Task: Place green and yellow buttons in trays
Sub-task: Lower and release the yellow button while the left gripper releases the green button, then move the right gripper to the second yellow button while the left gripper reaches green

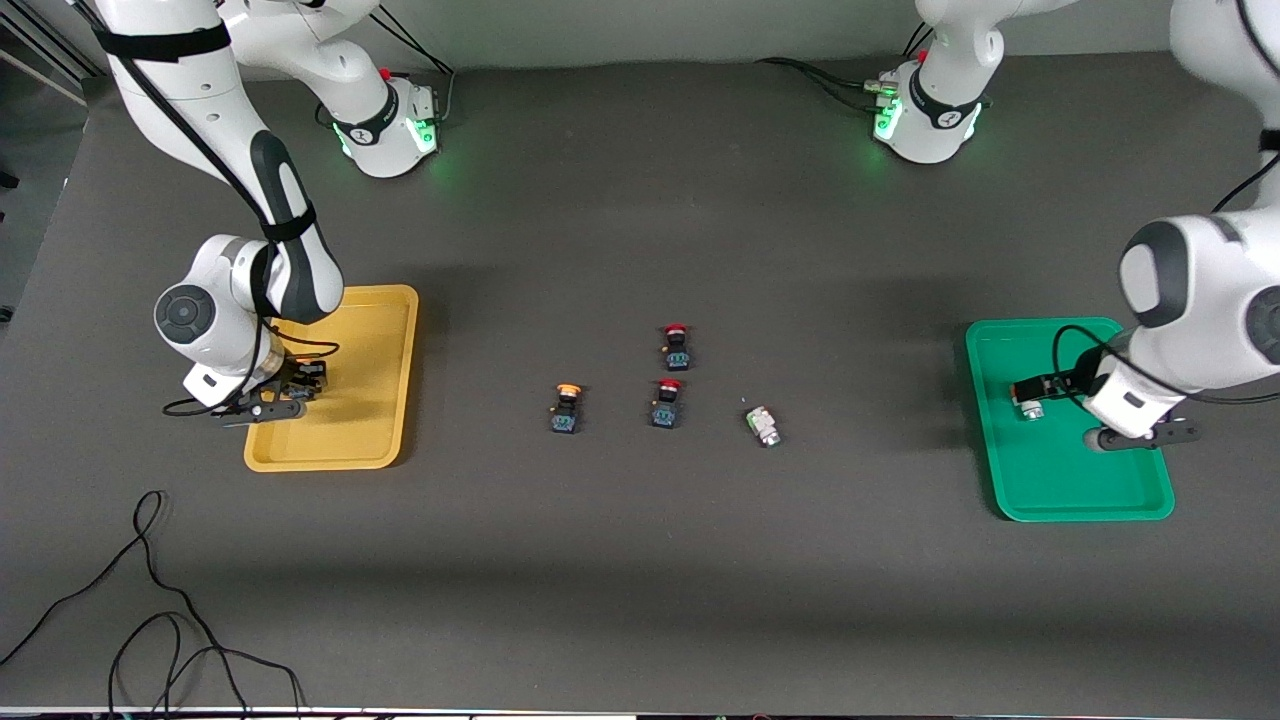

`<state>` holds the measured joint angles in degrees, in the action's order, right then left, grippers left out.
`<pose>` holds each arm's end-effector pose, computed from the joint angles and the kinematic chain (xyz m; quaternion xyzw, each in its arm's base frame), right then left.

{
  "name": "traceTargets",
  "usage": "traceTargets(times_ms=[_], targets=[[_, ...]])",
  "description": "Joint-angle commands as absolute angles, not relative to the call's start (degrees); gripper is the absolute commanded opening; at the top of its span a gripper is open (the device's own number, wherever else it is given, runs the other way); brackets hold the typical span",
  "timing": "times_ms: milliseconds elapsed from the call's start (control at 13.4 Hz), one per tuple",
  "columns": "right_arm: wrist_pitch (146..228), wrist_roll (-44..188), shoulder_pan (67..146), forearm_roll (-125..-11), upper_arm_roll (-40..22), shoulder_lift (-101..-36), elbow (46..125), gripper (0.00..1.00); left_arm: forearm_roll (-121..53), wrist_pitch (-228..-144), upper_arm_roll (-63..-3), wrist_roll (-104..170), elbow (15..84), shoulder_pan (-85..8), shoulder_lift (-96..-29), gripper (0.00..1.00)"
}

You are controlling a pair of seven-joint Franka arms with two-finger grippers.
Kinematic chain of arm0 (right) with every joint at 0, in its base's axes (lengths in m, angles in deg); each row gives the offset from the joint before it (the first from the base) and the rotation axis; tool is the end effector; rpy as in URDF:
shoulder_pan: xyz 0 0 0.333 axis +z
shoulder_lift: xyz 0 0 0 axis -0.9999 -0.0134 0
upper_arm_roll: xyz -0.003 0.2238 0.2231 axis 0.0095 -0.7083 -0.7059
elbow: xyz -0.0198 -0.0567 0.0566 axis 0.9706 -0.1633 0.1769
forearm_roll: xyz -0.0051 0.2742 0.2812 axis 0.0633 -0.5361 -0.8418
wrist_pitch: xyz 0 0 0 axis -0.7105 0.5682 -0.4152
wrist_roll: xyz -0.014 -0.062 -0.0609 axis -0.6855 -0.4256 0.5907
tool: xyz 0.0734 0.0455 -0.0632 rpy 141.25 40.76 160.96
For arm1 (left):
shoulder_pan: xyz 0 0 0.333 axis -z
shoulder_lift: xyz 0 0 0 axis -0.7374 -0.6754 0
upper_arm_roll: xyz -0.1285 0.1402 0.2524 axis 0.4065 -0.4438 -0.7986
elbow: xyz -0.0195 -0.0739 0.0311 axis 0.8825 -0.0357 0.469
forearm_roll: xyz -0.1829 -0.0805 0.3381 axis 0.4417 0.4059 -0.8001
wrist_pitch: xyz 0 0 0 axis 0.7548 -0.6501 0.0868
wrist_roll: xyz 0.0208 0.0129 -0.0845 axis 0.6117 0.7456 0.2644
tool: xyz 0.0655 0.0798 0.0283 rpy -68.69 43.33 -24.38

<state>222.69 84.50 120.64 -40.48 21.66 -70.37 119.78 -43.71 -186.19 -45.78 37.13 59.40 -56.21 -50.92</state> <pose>0.5150 -0.0604 0.1862 0.9941 0.0605 -0.0292 0.0851 0.5961 0.0370 0.3604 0.9974 0.0471 -0.0541 0.0074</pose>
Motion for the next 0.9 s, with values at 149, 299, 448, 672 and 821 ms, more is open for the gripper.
traceTargets(times_ms=[149,299,448,672,821], targets=[[218.9,86.1,121.2,-45.9,21.5,-68.3,119.2,0.96,-46.1,-177.3,-46.3,37.5,53.0,-49.5,-44.5,0.99],[211.5,85.5,122.3,-49.4,21.6,-65.7,116.7,1.00,-46.1,-177.6,-46.3,37.2,52.2,-46.7,-43.9,0.99],[203.7,82.0,122.4,-49.5,21.7,-63.8,112.2,1.00,-46.0,-179.4,-45.9,35.4,51.9,-42.6,-44.6,0.99],[191.4,75.9,123.3,-49.4,21.7,-63.6,104.4,1.00,-46.0,-182.2,-45.9,21.1,51.9,-33.7,-46.7,0.99],[186.8,70.3,125.9,-49.3,21.6,-63.9,100.6,1.00,-45.9,-184.9,-45.9,9.8,51.9,-27.9,-48.4,0.99]])
